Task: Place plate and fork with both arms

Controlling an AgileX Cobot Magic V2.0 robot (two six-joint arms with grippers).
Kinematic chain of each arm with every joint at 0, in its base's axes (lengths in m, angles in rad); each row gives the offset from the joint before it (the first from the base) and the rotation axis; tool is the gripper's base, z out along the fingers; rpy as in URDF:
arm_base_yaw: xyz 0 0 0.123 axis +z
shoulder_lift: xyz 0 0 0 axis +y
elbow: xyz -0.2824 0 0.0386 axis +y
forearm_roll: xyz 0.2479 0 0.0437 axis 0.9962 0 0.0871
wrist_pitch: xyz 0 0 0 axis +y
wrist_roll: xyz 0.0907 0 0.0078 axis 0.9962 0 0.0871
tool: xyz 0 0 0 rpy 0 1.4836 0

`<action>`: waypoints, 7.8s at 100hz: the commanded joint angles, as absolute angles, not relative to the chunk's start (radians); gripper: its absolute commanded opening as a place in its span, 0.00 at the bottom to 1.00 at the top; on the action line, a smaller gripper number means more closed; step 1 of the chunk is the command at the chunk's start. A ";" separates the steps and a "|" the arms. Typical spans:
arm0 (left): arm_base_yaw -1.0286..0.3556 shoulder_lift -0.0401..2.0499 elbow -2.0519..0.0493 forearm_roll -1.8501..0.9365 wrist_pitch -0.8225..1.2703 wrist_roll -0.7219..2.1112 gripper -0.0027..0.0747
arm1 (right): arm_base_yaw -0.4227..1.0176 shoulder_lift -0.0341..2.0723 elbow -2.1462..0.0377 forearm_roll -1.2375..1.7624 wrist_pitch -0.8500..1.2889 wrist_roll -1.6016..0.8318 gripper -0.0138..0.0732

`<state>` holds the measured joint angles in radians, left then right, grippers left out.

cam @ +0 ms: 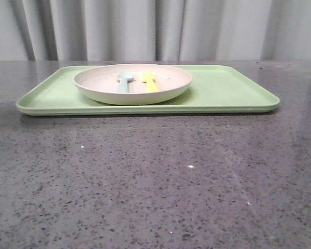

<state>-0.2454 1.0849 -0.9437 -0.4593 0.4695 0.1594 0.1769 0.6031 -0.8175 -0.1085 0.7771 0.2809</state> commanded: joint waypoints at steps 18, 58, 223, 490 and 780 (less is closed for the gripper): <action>-0.250 0.871 -0.844 -0.419 0.495 0.152 0.30 | 0.263 0.703 -0.920 -0.132 0.729 0.271 0.76; -0.250 0.586 -0.781 -0.107 0.678 -0.084 0.28 | 0.400 0.950 -1.119 -0.132 0.774 0.271 0.76; -0.250 0.457 -0.734 -0.016 0.737 -0.153 0.28 | 0.608 2.004 -1.942 -0.053 1.029 0.272 0.76; -0.250 0.457 -0.734 -0.016 0.737 -0.153 0.28 | 0.423 1.874 -1.819 -0.079 1.182 0.269 0.15; -0.250 0.274 -0.546 -0.024 0.601 -0.153 0.01 | 0.423 0.298 -0.483 -0.096 0.465 0.272 0.09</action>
